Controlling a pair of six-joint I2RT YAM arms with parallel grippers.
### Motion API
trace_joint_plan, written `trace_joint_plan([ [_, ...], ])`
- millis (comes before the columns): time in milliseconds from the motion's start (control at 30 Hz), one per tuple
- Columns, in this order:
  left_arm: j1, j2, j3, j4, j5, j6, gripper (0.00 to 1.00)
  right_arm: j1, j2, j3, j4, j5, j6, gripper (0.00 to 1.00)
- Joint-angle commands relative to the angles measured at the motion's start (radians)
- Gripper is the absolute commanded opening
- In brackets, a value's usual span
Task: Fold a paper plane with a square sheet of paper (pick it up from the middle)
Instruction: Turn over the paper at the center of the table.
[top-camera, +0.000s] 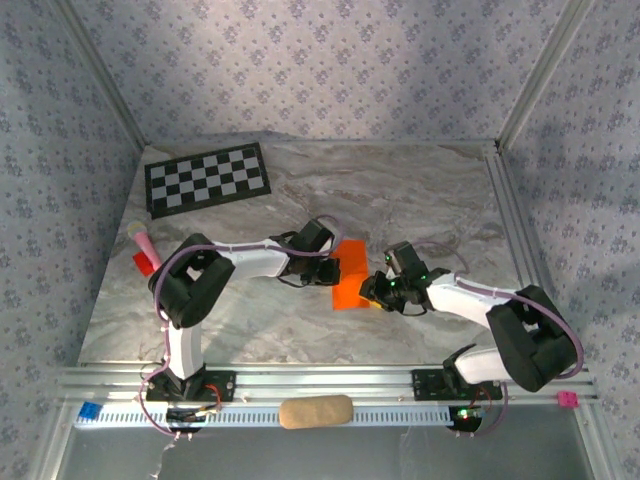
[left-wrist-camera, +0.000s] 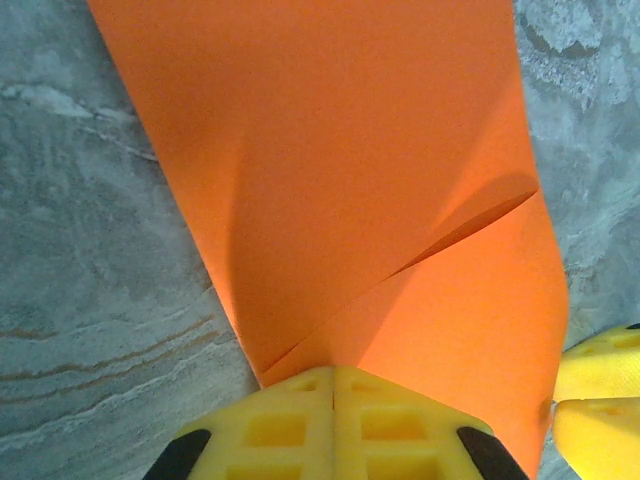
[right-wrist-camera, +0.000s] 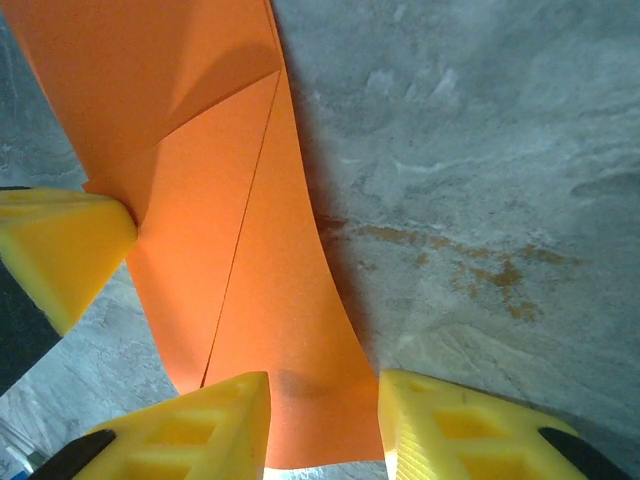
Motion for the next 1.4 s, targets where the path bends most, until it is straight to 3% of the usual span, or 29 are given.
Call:
trace_joint_plan([
  [0, -0.008, 0.002, -0.027, -0.026, -0.008, -0.004, 0.07, 0.014, 0.029, 0.032, 0.100, -0.043, -0.004, 0.35],
  [333, -0.008, 0.005, -0.029, -0.023, -0.008, -0.004, 0.06, -0.012, 0.036, 0.081, 0.082, -0.013, -0.049, 0.36],
  [667, -0.008, 0.002, -0.029, -0.014, -0.008, -0.013, 0.06, -0.098, 0.102, 0.086, 0.154, -0.114, -0.065, 0.39],
  [1367, -0.009, -0.016, -0.043, 0.002, -0.018, -0.028, 0.06, -0.145, 0.157, 0.028, 0.299, -0.147, -0.041, 0.32],
])
